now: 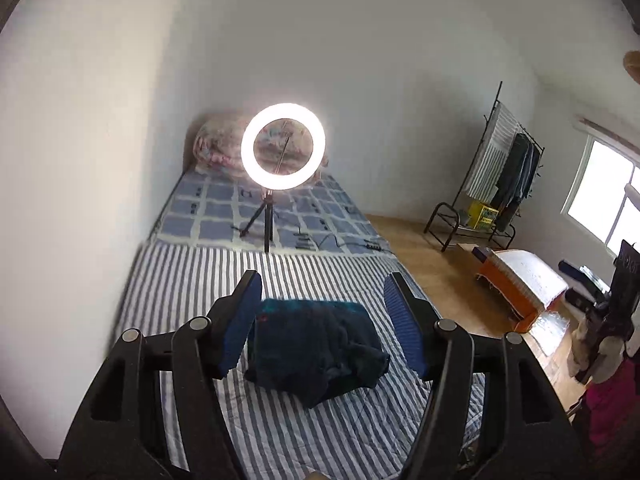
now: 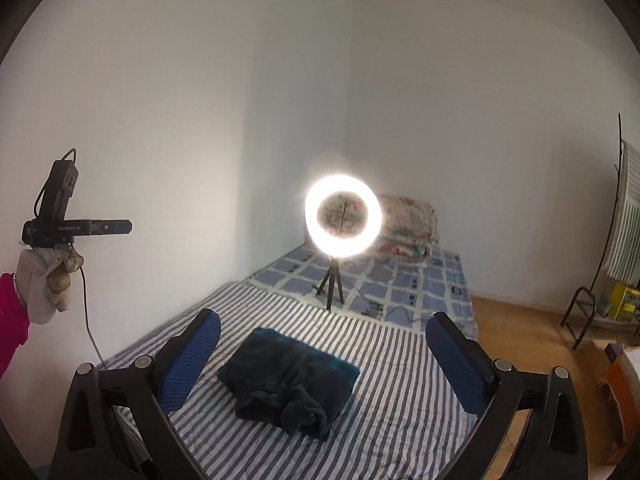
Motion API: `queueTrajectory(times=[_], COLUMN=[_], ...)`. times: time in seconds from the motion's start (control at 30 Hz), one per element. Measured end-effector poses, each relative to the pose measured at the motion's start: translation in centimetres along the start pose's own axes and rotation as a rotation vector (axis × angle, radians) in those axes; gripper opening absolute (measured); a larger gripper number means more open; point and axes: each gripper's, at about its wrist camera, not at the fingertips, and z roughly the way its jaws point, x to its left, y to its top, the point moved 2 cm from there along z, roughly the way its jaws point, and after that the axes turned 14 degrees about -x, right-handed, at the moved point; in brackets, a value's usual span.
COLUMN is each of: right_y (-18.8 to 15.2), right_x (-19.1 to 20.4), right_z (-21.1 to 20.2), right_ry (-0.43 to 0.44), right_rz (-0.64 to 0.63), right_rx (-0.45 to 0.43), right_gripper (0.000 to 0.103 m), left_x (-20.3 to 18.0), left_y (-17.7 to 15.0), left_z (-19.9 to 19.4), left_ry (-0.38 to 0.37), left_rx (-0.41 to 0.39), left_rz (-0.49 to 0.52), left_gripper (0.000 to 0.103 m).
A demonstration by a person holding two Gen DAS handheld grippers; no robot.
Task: Fold large clothes
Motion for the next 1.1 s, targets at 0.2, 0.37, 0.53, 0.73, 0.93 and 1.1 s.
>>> queueTrajectory(times=[0.2,0.37,0.53,0.73,0.93,1.1], right_y=[-8.0,-14.1,-19.6,-26.5,-33.9,-31.7], right_x=[0.4,0.3,0.0,0.3,2.4,0.2], right_z=[6.2,13.9,21.4,27.4,24.9,24.0], right_ry=[0.047,0.109,0.145,0.174,0.182,0.22], right_rz=[0.013,0.065,0.095,0.103,0.011,0.11], right_rx=[0.136,0.25,0.344,0.446,0.493,0.473], right_gripper=[0.094,0.073,0.056,0.053,0.043,0.045], left_x=[4.1,7.1,10.4,13.5,16.2,16.9], left_y=[-6.7,-10.9,-14.1,-17.1,-19.7,-21.3], left_z=[8.6,14.4,20.3,26.5,32.2,35.4], left_ry=[0.025,0.049,0.068,0.081,0.053,-0.014], left_rx=[0.151,0.222,0.279,0.336,0.392,0.431], left_rz=[-0.075,-0.116,-0.203,-0.277,-0.402,-0.496], left_gripper=[0.065,0.065,0.065,0.065,0.065,0.065])
